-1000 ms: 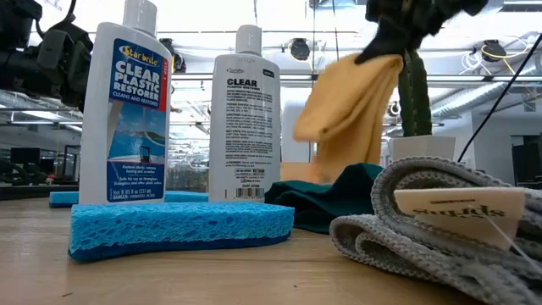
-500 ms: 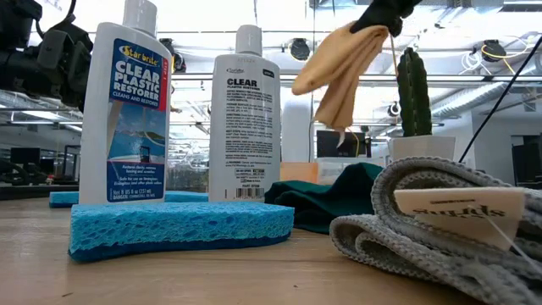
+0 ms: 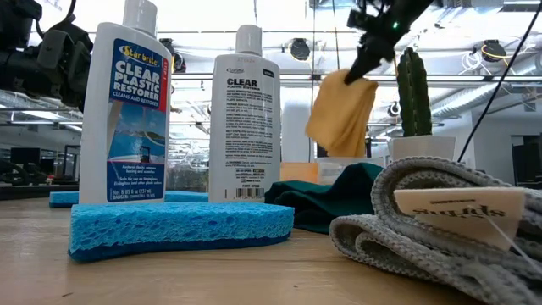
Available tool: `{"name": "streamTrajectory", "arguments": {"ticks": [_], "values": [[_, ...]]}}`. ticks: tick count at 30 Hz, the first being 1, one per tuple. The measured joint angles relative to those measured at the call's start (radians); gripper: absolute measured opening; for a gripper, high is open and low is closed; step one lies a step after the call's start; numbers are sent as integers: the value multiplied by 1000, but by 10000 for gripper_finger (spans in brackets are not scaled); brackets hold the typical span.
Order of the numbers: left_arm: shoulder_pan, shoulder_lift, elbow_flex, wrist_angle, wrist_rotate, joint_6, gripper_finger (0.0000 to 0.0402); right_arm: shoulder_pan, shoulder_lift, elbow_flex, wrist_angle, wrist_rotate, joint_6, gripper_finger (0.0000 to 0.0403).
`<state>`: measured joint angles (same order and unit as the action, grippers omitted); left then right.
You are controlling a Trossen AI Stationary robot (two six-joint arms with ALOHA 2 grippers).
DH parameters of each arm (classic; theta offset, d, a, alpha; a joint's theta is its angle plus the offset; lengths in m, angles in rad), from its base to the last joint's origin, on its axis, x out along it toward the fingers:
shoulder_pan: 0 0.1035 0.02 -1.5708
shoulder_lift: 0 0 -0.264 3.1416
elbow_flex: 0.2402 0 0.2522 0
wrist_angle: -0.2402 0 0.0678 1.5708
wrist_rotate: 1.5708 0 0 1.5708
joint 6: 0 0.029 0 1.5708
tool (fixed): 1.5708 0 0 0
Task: Pick & Place Kitchen Items
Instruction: Put the yellow microfiber cloth into the white bin
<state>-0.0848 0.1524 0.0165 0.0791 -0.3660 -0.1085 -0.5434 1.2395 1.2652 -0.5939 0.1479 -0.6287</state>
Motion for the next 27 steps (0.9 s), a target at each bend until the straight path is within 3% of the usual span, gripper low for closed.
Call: {"name": "streamTrajectory", "arguments": {"ticks": [7, 11, 19, 27], "values": [[0, 0, 0, 0, 0, 0, 395, 19, 52, 0, 181, 251, -520, 0], [0, 0, 0, 0, 0, 0, 395, 17, 97, 1, 227, 326, -726, 0], [0, 0, 0, 0, 0, 0, 395, 14, 192, 0, 232, 384, -741, 0], [0, 0, 0, 0, 0, 0, 395, 22, 208, 0, 235, 403, -714, 0]]}}
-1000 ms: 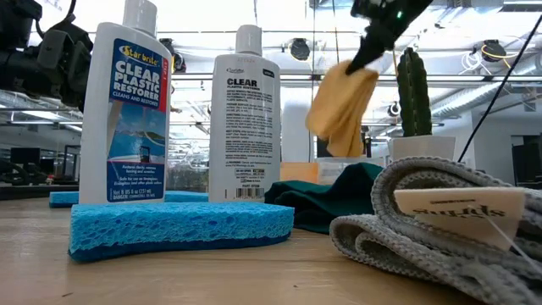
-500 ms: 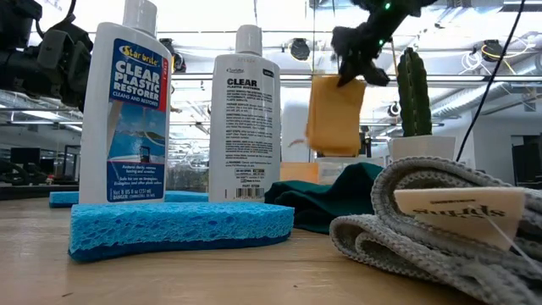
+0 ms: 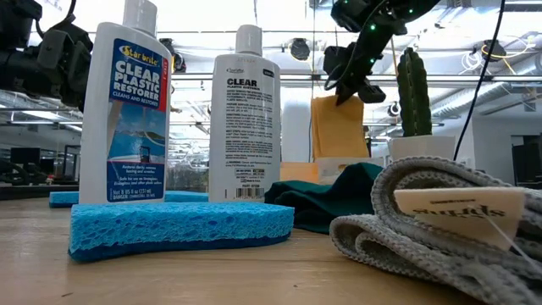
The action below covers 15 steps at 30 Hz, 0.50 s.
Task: Pick & Place Kitchen Items
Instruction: Put the yellow microfiber cloth into the white bin
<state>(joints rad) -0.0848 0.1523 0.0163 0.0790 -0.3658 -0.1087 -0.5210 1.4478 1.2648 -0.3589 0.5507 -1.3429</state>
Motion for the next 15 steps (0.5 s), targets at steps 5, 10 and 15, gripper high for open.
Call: {"name": "streamTrajectory", "arguments": {"ticks": [5, 10, 15], "values": [[0, 0, 0, 0, 0, 0, 395, 32, -21, 0, 12, -2, 52, 0], [0, 0, 0, 0, 0, 0, 395, 39, -25, 0, 19, -50, 122, 0], [0, 0, 0, 0, 0, 0, 395, 30, -25, -23, 22, -54, 123, 0]]}}
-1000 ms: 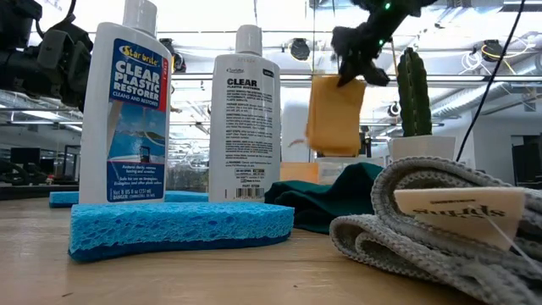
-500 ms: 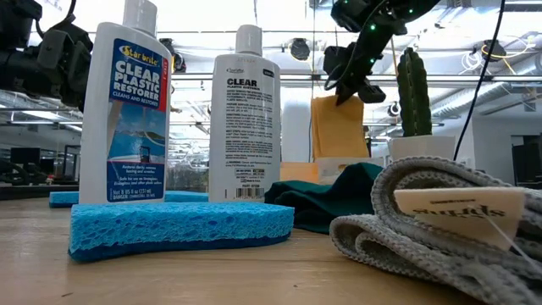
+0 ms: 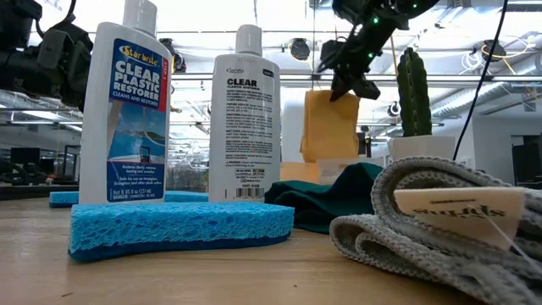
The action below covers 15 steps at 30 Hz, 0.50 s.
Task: Pick & Place Kitchen Items
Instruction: Put the yellow microfiber cloth into the white bin
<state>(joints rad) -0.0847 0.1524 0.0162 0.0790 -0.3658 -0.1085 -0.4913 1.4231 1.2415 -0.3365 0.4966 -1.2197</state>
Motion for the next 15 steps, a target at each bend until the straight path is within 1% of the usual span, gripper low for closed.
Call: {"name": "streamTrajectory", "arguments": {"ticks": [6, 9, 15], "values": [[0, 0, 0, 0, 0, 0, 395, -37, 0, -43, 48, -5, -9, 0], [0, 0, 0, 0, 0, 0, 395, -59, 0, -81, 94, -30, -12, 0], [0, 0, 0, 0, 0, 0, 395, -70, 0, -135, 100, -29, 1, 0]]}}
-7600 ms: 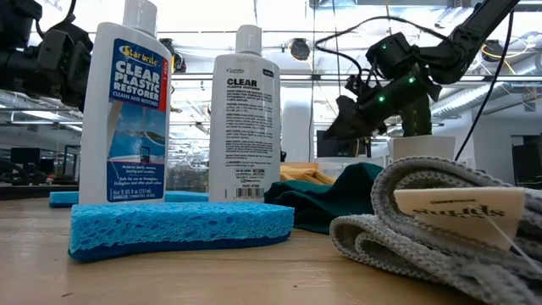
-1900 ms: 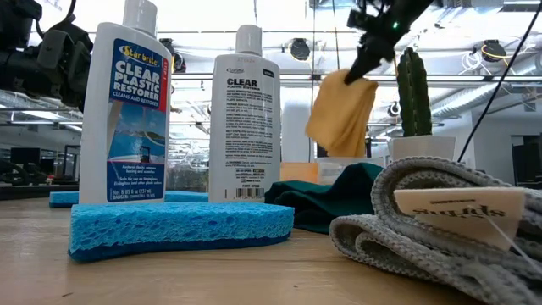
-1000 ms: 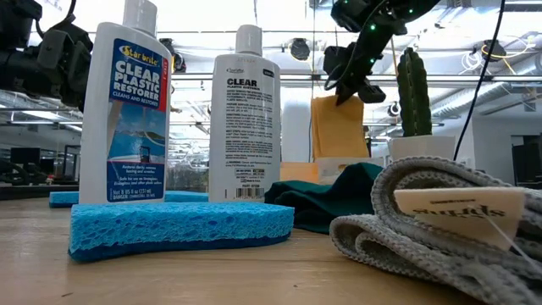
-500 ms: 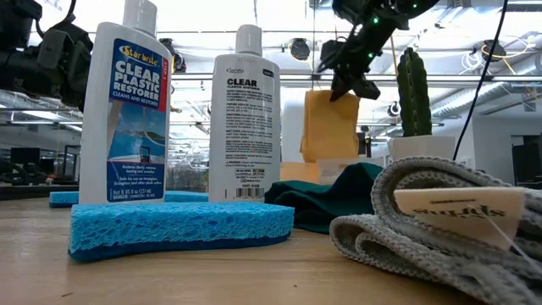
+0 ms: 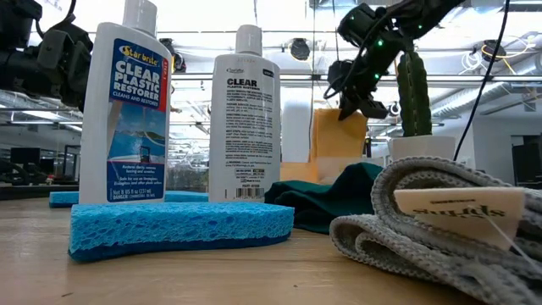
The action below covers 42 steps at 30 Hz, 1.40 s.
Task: Pick & Place Kitchen Items
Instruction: Put the yellow microfiber cloth into the white bin
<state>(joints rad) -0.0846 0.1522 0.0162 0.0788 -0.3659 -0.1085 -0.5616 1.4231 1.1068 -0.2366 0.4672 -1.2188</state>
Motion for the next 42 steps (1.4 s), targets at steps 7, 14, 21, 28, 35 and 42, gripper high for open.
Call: {"name": "streamTrajectory", "arguments": {"ticks": [7, 14, 21, 28, 35, 42], "values": [[0, 0, 0, 0, 0, 0, 395, 37, 0, -14, -48, 0, 53, 0], [0, 0, 0, 0, 0, 0, 395, 82, 0, -14, -129, 2, 139, 0], [0, 0, 0, 0, 0, 0, 395, 131, 0, -14, -226, -2, 233, 0], [0, 0, 0, 0, 0, 0, 395, 158, 0, -14, -344, -145, 355, 0], [0, 0, 0, 0, 0, 0, 395, 158, 0, -14, -368, -263, 453, 0], [0, 0, 0, 0, 0, 0, 395, 157, 0, -14, -368, -277, 457, 0]]}}
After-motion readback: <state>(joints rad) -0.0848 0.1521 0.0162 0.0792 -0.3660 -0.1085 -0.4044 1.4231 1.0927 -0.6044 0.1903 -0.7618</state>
